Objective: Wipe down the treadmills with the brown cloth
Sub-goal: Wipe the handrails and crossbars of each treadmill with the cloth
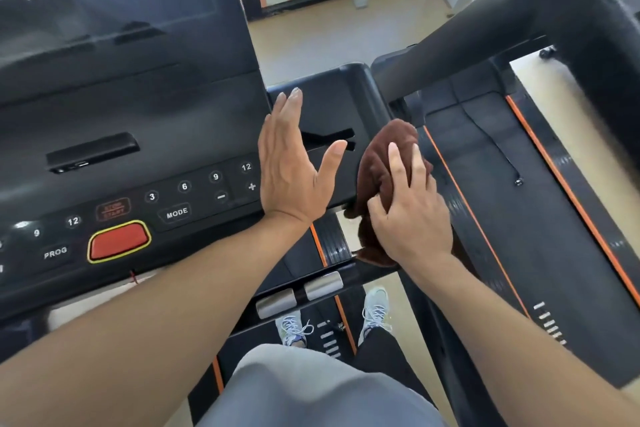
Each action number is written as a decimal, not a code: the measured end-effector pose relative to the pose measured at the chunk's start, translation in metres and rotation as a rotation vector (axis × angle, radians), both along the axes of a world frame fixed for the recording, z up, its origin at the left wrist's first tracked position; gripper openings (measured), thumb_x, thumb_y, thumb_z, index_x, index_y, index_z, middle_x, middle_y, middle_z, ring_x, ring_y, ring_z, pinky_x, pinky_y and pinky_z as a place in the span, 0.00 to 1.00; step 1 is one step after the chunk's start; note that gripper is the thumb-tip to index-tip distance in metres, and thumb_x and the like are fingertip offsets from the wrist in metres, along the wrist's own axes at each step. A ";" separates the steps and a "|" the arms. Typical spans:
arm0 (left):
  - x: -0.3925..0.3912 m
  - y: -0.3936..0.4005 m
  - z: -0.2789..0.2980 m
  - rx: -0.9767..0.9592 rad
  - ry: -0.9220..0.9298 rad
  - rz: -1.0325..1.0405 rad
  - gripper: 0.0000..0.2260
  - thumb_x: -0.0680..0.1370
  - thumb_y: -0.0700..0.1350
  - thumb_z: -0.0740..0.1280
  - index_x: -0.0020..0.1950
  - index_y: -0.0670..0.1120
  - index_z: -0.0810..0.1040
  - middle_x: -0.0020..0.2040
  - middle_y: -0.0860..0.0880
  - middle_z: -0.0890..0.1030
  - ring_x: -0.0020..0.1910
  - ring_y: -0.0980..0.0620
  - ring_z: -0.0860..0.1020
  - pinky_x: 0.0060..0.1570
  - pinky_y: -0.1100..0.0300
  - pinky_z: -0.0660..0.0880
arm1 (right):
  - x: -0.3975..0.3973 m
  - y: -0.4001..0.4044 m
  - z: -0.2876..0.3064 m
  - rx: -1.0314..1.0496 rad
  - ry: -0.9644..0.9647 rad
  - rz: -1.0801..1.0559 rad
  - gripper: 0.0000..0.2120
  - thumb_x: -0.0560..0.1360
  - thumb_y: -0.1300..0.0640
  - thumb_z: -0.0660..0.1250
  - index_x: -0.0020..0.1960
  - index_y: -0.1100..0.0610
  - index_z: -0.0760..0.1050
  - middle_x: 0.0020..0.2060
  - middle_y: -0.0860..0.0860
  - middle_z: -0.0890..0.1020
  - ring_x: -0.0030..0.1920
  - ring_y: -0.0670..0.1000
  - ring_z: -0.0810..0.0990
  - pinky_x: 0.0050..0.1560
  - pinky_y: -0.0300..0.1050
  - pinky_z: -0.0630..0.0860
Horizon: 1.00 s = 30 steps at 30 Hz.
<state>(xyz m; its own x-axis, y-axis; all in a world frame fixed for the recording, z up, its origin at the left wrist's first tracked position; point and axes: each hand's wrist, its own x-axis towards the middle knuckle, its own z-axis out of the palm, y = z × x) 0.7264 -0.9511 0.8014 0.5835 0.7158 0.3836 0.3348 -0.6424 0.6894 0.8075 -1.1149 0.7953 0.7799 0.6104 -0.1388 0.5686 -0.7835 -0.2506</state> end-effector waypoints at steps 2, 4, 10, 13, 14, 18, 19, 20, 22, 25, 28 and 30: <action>0.000 0.000 0.000 0.002 -0.012 -0.002 0.39 0.82 0.68 0.49 0.79 0.37 0.63 0.78 0.42 0.67 0.81 0.44 0.61 0.77 0.40 0.59 | 0.003 0.005 0.001 0.031 0.033 -0.006 0.36 0.77 0.39 0.50 0.83 0.44 0.47 0.83 0.52 0.51 0.77 0.62 0.63 0.69 0.61 0.70; 0.000 0.000 -0.001 0.010 -0.017 -0.011 0.39 0.82 0.68 0.49 0.79 0.37 0.63 0.78 0.42 0.67 0.81 0.44 0.61 0.77 0.41 0.59 | 0.012 0.011 0.003 0.056 0.072 -0.003 0.35 0.77 0.39 0.49 0.83 0.42 0.47 0.83 0.50 0.49 0.79 0.61 0.60 0.71 0.61 0.68; 0.000 0.000 -0.003 0.018 -0.031 -0.020 0.40 0.82 0.68 0.48 0.79 0.36 0.63 0.78 0.41 0.68 0.80 0.43 0.62 0.77 0.42 0.59 | 0.046 0.067 0.011 0.052 0.143 0.021 0.33 0.80 0.43 0.57 0.83 0.40 0.50 0.84 0.46 0.47 0.79 0.59 0.58 0.72 0.60 0.65; 0.000 0.001 -0.004 0.003 -0.071 -0.016 0.40 0.82 0.68 0.48 0.78 0.35 0.64 0.77 0.41 0.68 0.80 0.42 0.63 0.76 0.42 0.61 | 0.070 0.108 0.020 0.028 0.208 0.066 0.34 0.79 0.43 0.56 0.83 0.38 0.49 0.83 0.44 0.44 0.81 0.60 0.53 0.74 0.62 0.62; -0.001 0.001 -0.004 -0.016 -0.095 -0.009 0.40 0.82 0.68 0.48 0.78 0.35 0.63 0.77 0.41 0.68 0.79 0.42 0.63 0.76 0.42 0.61 | 0.075 0.121 0.021 0.023 0.209 0.089 0.34 0.78 0.42 0.56 0.83 0.39 0.49 0.84 0.44 0.44 0.82 0.60 0.51 0.76 0.62 0.59; -0.005 0.000 -0.003 -0.099 -0.198 -0.020 0.42 0.82 0.69 0.48 0.78 0.34 0.62 0.78 0.38 0.66 0.79 0.40 0.62 0.78 0.43 0.59 | 0.064 0.135 0.024 0.011 0.140 0.251 0.35 0.75 0.42 0.53 0.83 0.41 0.55 0.84 0.45 0.48 0.83 0.58 0.44 0.82 0.58 0.40; -0.006 -0.001 -0.003 -0.114 -0.221 -0.027 0.42 0.82 0.69 0.48 0.78 0.33 0.61 0.78 0.37 0.66 0.79 0.40 0.63 0.78 0.43 0.59 | 0.056 0.131 0.025 0.023 0.145 0.314 0.35 0.75 0.42 0.53 0.82 0.42 0.57 0.84 0.45 0.51 0.83 0.56 0.45 0.82 0.56 0.39; -0.006 -0.001 -0.002 -0.130 -0.241 -0.030 0.42 0.82 0.69 0.49 0.78 0.33 0.61 0.78 0.37 0.66 0.79 0.40 0.63 0.77 0.43 0.60 | 0.044 0.125 0.025 0.045 0.162 0.372 0.34 0.76 0.42 0.52 0.82 0.43 0.59 0.83 0.46 0.53 0.83 0.55 0.47 0.82 0.54 0.39; -0.006 -0.001 -0.001 -0.173 -0.273 -0.021 0.42 0.81 0.69 0.49 0.78 0.34 0.62 0.77 0.38 0.67 0.78 0.41 0.64 0.78 0.44 0.60 | 0.016 0.107 0.022 0.110 0.200 0.437 0.30 0.79 0.44 0.54 0.80 0.45 0.64 0.82 0.47 0.59 0.82 0.55 0.54 0.81 0.51 0.43; -0.009 0.002 -0.002 -0.220 -0.284 -0.021 0.41 0.81 0.70 0.49 0.78 0.36 0.63 0.77 0.40 0.67 0.78 0.45 0.64 0.78 0.48 0.60 | -0.022 0.072 0.012 0.218 0.207 0.430 0.27 0.77 0.50 0.62 0.77 0.48 0.70 0.78 0.47 0.69 0.79 0.55 0.64 0.82 0.51 0.50; -0.014 0.002 -0.004 -0.221 -0.248 -0.069 0.38 0.82 0.69 0.50 0.78 0.39 0.64 0.76 0.45 0.69 0.77 0.49 0.66 0.77 0.55 0.60 | -0.033 0.037 0.012 0.206 0.174 0.426 0.37 0.70 0.67 0.67 0.77 0.49 0.70 0.78 0.47 0.68 0.78 0.59 0.65 0.80 0.45 0.49; -0.016 0.003 -0.002 -0.215 -0.192 -0.099 0.35 0.82 0.67 0.51 0.77 0.41 0.65 0.75 0.47 0.71 0.75 0.50 0.68 0.76 0.57 0.61 | -0.036 0.013 0.022 0.122 0.127 0.407 0.40 0.69 0.72 0.67 0.77 0.46 0.70 0.79 0.44 0.67 0.79 0.59 0.64 0.78 0.45 0.57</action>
